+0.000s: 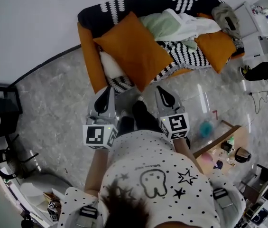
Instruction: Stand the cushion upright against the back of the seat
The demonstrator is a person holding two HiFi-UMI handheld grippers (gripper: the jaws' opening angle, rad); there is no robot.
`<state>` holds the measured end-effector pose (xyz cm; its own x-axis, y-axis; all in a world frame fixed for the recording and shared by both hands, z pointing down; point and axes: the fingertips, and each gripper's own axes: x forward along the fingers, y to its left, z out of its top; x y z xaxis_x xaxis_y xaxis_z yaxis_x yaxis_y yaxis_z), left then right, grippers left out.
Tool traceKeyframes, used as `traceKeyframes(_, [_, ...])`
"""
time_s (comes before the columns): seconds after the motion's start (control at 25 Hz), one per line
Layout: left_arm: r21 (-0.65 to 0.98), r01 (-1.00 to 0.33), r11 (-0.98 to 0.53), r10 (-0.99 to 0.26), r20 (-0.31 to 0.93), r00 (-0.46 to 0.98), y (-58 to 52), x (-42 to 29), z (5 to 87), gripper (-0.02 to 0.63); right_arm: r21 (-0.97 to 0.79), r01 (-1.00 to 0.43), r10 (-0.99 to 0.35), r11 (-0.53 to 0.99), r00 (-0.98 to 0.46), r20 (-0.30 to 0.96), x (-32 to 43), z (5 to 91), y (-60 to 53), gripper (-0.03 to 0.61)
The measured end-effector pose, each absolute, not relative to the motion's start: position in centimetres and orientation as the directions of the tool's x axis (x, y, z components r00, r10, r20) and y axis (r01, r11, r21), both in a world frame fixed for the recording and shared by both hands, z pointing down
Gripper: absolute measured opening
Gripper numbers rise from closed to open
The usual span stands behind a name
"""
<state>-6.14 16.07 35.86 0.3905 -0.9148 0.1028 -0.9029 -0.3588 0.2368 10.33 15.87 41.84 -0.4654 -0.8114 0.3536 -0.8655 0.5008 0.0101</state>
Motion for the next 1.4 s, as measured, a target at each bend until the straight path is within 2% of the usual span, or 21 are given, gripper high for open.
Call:
traceKeyframes(0.92, [0.163,-0.937,-0.310,-0.945,0.055,0.322,8.8,0.1,34.1,-0.005,0.014,-0.813,-0.779,0.582,-0.552,0.297,15.3,40.8,6.5,-0.003])
traceKeyframes(1.4, [0.192,-0.948,-0.253,-0.965,0.028,0.263,7.1,1.2,32.7,-0.005,0.001,-0.793,-0.758,0.609,-0.582,0.295,16.5,41.3,4.8,-0.004])
